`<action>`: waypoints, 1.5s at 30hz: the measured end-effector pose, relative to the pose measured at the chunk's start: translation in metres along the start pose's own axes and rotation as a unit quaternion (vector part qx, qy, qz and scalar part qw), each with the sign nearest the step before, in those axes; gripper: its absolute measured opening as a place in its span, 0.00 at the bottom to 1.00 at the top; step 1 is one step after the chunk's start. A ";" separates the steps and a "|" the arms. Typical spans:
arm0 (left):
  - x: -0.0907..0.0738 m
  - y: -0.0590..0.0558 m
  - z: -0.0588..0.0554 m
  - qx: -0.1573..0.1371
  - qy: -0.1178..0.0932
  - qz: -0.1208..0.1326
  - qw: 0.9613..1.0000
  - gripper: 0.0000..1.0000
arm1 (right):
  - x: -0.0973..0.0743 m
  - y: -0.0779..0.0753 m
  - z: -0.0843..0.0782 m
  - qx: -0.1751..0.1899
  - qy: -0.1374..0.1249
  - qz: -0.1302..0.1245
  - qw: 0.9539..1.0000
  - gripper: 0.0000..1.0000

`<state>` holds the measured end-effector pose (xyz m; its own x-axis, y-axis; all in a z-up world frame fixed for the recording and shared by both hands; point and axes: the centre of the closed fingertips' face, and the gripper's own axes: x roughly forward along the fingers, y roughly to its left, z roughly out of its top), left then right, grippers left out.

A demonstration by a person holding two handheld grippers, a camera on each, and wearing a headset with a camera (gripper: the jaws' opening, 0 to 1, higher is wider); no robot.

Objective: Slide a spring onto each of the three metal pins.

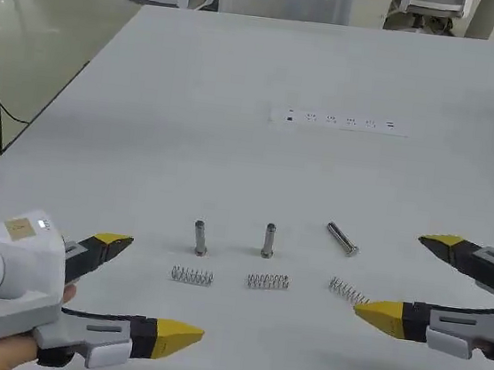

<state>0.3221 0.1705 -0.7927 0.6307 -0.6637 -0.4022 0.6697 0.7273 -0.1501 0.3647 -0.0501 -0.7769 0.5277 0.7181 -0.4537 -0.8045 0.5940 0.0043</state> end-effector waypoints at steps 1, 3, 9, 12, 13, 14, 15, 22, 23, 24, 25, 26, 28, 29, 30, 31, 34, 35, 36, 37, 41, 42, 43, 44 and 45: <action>0.000 0.000 0.000 0.000 0.000 0.000 1.000 0.96 | 0.000 0.000 0.000 0.000 0.000 0.000 1.000 0.88; 0.000 0.000 -0.001 0.001 0.001 -0.001 1.000 0.96 | 0.000 0.000 0.000 0.001 0.000 -0.001 1.000 0.88; 0.000 0.001 -0.001 0.000 0.000 -0.001 1.000 0.95 | 0.000 0.000 0.000 0.001 0.001 -0.001 1.000 0.88; 0.000 0.002 -0.001 0.000 0.001 -0.001 1.000 0.95 | 0.000 0.000 -0.001 0.001 0.002 -0.001 1.000 0.88; 0.000 0.002 -0.001 0.000 0.001 0.000 1.000 0.95 | 0.000 0.000 -0.001 0.002 0.002 -0.001 1.000 0.88; 0.001 0.002 -0.002 0.000 0.001 -0.001 1.000 0.95 | 0.000 0.000 -0.001 0.002 0.002 -0.001 1.000 0.88; 0.001 0.001 -0.002 -0.001 0.000 -0.001 1.000 0.95 | 0.001 0.000 -0.002 0.001 0.003 -0.001 1.000 0.88; 0.000 0.000 -0.002 -0.002 0.001 0.000 1.000 0.95 | 0.001 0.000 -0.003 0.002 0.005 0.000 1.000 0.88; 0.000 0.000 -0.002 -0.002 0.000 0.000 1.000 0.95 | 0.001 0.000 -0.003 0.002 0.005 0.000 1.000 0.88; 0.000 0.000 -0.002 -0.003 0.000 0.001 1.000 0.95 | 0.001 0.000 -0.003 0.002 0.005 0.000 1.000 0.88; 0.000 0.000 -0.002 -0.003 0.000 0.001 1.000 0.95 | 0.001 0.000 -0.003 0.002 0.005 0.001 1.000 0.88; 0.000 0.000 -0.002 -0.002 0.000 0.001 1.000 0.95 | 0.001 0.000 -0.003 0.002 0.005 0.000 1.000 0.88; 0.001 -0.001 -0.002 -0.002 0.000 0.000 1.000 0.95 | 0.001 0.000 -0.003 0.003 0.005 0.000 1.000 0.88; 0.001 -0.001 -0.002 -0.002 0.000 0.000 1.000 0.95 | 0.001 0.000 -0.003 0.002 0.005 0.000 1.000 0.88; 0.001 -0.002 -0.002 -0.002 0.001 0.000 1.000 0.95 | 0.001 0.000 -0.003 0.003 0.004 0.000 1.000 0.88; 0.001 -0.002 -0.001 -0.002 0.001 0.000 1.000 0.95 | 0.001 0.000 -0.003 0.003 0.004 0.000 1.000 0.88; 0.001 -0.002 -0.001 -0.001 0.001 0.000 1.000 0.95 | 0.001 0.000 -0.004 0.002 0.005 -0.001 1.000 0.88; 0.001 -0.002 -0.001 -0.002 0.001 0.000 1.000 0.95 | 0.001 0.000 -0.003 0.003 0.004 0.000 1.000 0.88; 0.001 -0.002 -0.001 -0.002 0.001 0.000 1.000 0.95 | 0.001 0.000 -0.003 0.003 0.004 -0.001 1.000 0.88; 0.001 -0.002 -0.001 -0.002 0.000 0.000 1.000 0.95 | 0.001 0.000 -0.003 0.003 0.005 -0.001 1.000 0.88; 0.001 -0.002 -0.001 -0.001 0.001 0.000 1.000 0.95 | 0.001 0.000 -0.003 0.003 0.005 0.000 1.000 0.88; 0.001 -0.002 -0.001 -0.001 0.000 0.000 1.000 0.95 | 0.001 0.000 -0.003 0.002 0.006 0.000 1.000 0.88; 0.001 -0.001 -0.001 -0.001 0.000 0.000 1.000 0.95 | 0.001 0.000 -0.004 0.002 0.006 0.000 1.000 0.88; 0.001 -0.001 0.000 -0.001 0.000 0.000 1.000 0.95 | 0.001 0.000 -0.003 0.003 0.005 0.000 1.000 0.88; 0.001 -0.002 0.000 -0.002 0.000 0.000 1.000 0.95 | 0.001 0.000 -0.003 0.003 0.005 -0.001 1.000 0.88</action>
<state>0.3215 0.1687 -0.7933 0.6305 -0.6635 -0.4028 0.6683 0.7279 -0.1530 0.3645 -0.0510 -0.7801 0.5262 0.7135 -0.4626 -0.8020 0.5973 0.0089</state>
